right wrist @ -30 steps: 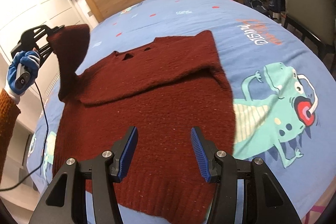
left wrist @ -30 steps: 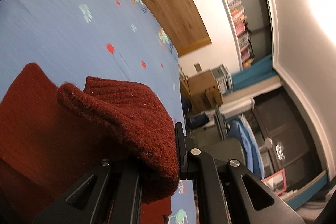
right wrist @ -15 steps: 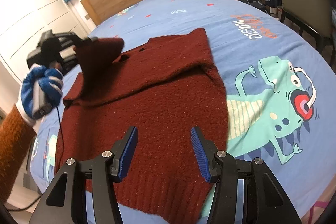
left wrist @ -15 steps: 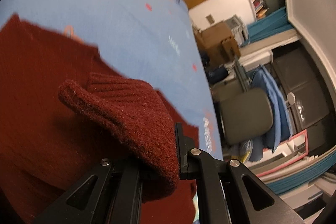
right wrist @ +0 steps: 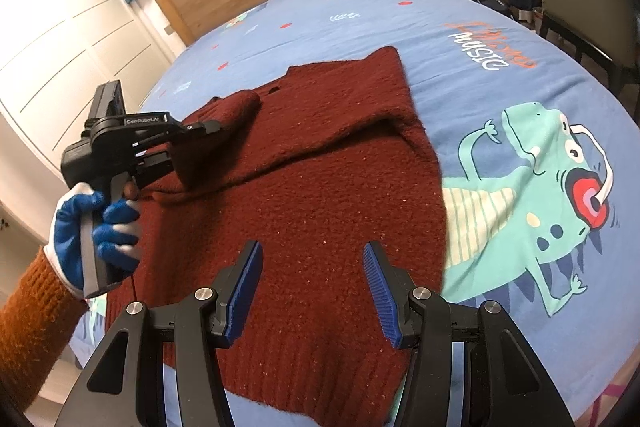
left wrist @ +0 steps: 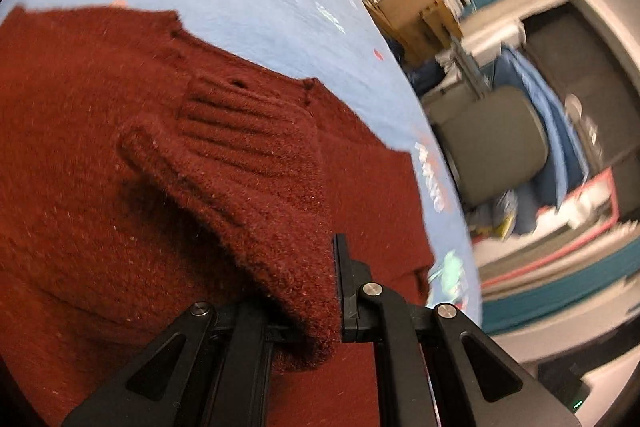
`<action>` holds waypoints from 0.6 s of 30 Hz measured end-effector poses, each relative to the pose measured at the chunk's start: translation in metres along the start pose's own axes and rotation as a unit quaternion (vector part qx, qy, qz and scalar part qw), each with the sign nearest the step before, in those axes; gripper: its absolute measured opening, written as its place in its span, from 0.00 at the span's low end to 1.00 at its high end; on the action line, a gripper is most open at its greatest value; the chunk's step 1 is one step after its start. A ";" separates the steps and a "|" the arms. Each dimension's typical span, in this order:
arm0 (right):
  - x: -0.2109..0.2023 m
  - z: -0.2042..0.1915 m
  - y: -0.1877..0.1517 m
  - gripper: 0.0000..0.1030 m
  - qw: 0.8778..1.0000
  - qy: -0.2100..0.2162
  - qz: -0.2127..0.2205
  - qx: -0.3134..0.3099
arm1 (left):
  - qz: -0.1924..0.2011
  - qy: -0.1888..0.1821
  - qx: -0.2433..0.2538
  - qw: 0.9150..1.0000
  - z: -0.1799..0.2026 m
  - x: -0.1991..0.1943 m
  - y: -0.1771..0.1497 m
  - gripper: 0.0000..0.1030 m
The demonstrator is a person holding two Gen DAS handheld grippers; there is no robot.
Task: Fold small clothes
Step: 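Lift the sleeve and fold it across the sweater body with the left gripper, then release the sleeve onto the body and withdraw the left gripper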
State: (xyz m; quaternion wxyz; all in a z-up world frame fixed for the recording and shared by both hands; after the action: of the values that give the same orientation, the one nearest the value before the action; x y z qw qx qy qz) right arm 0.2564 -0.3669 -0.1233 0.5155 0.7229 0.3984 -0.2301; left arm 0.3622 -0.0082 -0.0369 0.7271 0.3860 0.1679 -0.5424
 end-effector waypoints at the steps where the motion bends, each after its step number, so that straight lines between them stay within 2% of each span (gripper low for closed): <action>1: 0.001 0.000 0.000 0.53 1.000 0.001 -0.001 0.001 | -0.006 0.012 0.014 1.000 0.005 0.005 -0.004 0.06; 4: 0.003 -0.003 0.000 0.53 1.000 0.003 -0.003 0.001 | -0.019 0.039 0.031 0.999 0.005 0.012 -0.013 0.06; 7: 0.002 -0.006 0.001 0.53 1.000 0.005 -0.002 -0.004 | -0.017 0.022 -0.004 1.000 -0.006 0.014 -0.021 0.11; 11: 0.000 -0.007 0.005 0.53 1.000 0.005 0.002 -0.008 | 0.003 0.008 -0.047 0.999 -0.024 -0.004 -0.024 0.25; 15: 0.000 -0.007 0.009 0.53 1.000 0.005 0.004 -0.010 | 0.029 0.004 -0.090 0.996 -0.041 -0.021 -0.011 0.26; 18: 0.001 -0.008 0.008 0.53 1.000 0.008 0.004 -0.010 | 0.042 0.002 -0.101 0.994 -0.043 -0.026 -0.001 0.25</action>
State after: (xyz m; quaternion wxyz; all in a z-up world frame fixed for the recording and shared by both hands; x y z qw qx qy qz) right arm 0.2632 -0.3605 -0.1165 0.5208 0.7208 0.4019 -0.2183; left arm 0.3596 0.0414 -0.0478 0.7841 0.3184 0.2069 -0.4909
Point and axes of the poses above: each gripper's, at about its wrist camera, not at the fingertips, and x roughly the way its jaws point, z to its right, y to its top, the point moved 1 cm from there along x, roughly the way its jaws point
